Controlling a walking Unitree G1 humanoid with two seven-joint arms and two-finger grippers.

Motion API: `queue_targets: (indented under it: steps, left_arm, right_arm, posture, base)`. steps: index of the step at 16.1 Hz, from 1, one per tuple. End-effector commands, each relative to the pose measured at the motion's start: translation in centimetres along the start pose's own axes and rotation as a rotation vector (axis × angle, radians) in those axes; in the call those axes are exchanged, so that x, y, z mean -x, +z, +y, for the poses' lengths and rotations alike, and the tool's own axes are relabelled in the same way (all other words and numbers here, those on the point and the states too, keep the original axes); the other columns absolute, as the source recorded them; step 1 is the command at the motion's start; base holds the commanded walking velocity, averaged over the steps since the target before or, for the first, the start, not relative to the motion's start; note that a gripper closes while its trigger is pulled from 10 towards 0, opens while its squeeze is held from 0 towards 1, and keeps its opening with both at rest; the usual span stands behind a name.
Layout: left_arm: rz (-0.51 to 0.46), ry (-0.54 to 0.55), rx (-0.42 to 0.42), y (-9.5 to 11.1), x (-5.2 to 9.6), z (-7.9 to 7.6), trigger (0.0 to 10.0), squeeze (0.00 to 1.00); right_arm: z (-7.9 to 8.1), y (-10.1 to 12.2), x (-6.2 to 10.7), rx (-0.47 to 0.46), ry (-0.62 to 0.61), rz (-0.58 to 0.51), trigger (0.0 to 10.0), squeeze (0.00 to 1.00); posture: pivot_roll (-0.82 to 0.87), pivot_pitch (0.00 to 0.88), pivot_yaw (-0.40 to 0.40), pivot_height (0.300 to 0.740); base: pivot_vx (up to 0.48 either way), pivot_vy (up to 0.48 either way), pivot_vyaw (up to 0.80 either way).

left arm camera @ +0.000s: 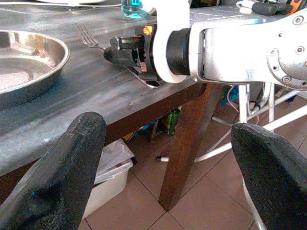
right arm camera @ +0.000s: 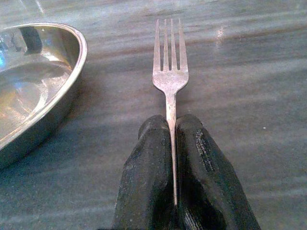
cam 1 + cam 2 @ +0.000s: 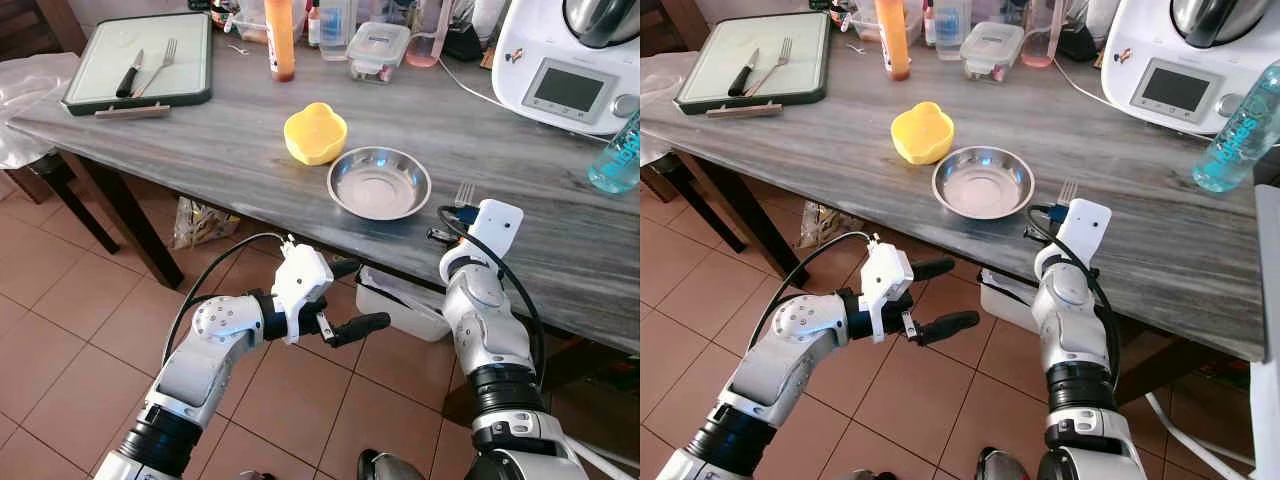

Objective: Setting the table

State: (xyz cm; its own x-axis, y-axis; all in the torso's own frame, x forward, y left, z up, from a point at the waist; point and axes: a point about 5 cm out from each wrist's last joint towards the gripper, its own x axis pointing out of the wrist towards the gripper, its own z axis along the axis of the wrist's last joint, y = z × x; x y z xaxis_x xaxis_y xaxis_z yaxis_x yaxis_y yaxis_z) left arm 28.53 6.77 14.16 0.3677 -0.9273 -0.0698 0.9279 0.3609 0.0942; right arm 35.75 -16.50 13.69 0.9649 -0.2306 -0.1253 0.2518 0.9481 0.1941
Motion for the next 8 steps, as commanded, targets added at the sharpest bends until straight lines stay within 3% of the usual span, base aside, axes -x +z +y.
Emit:
queue_targets:
  steps: [1,2,3,8]
  left_arm:
    - [0.005,-0.022,-0.019,0.08,-0.09,-0.29,10.0,0.0]
    - [0.005,-0.021,-0.019,0.08,-0.09,-0.29,10.0,0.0]
    - [0.005,-0.022,-0.019,0.05,-0.09,-0.3,10.0,0.0]
    - [0.005,-0.025,-0.017,-0.06,-0.15,-0.37,10.0,0.0]
  right_arm:
    - [-0.23,-0.45,-0.03,-0.011,-0.016,0.017,10.0,0.44]
    - [-0.23,-0.47,-0.04,-0.013,-0.016,0.018,10.0,0.44]
    - [-0.24,-0.49,-0.05,-0.014,-0.018,0.018,10.0,0.96]
    - [-0.5,-0.41,-0.2,-0.015,-0.034,0.013,10.0,1.0]
  posture:
    - [0.04,0.184,0.002,0.74]
    - [0.04,0.184,0.002,0.74]
    - [0.04,0.182,0.003,0.74]
    - [0.04,0.183,0.001,0.74]
  base:
    - [0.0,0.0,0.0]
    - [0.0,0.0,0.0]
    - [0.0,0.0,0.0]
    - [0.0,0.0,0.0]
